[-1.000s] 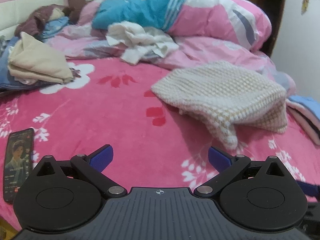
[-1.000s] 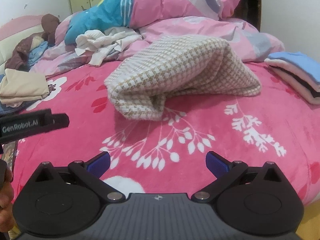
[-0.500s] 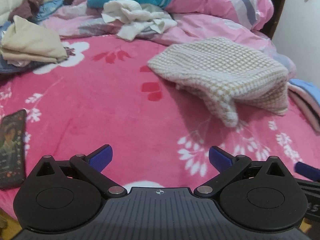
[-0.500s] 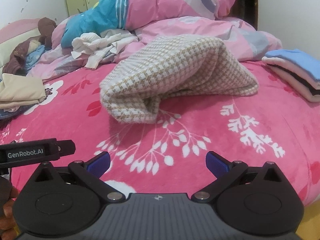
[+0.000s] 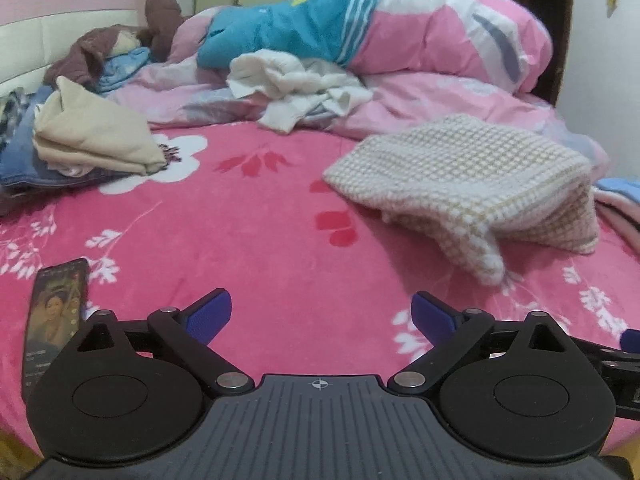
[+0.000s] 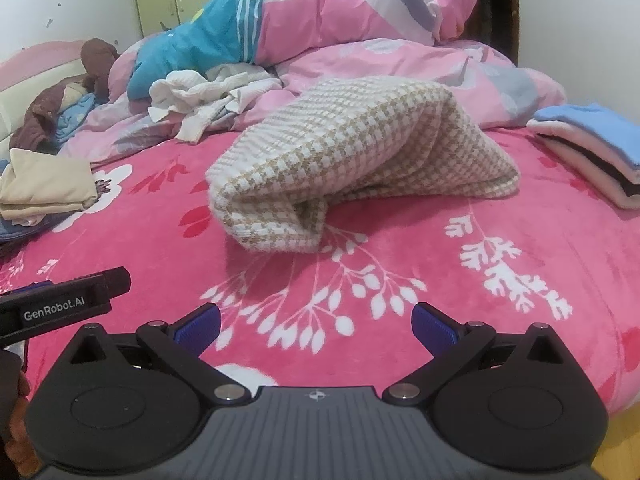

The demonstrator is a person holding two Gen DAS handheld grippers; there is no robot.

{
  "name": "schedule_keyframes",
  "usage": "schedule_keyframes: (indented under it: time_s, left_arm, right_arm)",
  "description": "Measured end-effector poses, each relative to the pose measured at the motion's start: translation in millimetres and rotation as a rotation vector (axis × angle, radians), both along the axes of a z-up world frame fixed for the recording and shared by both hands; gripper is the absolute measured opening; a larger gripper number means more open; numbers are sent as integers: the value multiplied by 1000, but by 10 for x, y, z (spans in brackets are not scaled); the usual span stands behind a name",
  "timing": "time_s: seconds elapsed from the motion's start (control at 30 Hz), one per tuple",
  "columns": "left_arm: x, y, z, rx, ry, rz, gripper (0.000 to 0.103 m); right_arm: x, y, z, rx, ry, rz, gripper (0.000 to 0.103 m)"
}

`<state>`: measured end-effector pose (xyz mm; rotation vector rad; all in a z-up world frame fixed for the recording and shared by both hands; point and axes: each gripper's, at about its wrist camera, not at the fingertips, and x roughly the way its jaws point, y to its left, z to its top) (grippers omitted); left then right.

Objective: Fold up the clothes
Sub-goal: 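Move both open grippers toward the crumpled houndstooth sweater on the bed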

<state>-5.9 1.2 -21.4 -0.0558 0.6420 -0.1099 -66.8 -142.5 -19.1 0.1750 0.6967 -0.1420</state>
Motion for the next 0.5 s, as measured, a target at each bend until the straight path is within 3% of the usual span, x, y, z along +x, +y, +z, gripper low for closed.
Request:
schedule_keyframes:
  time_s: [0.13,0.5]
  left_arm:
    - [10,57,-11,-57,23,27,98]
    - [37,122,-14,-68,15,65,103]
  right_arm:
    - [4,7,3,-1,-1,2,103]
    - [40,23,-5,-15,1,2,103]
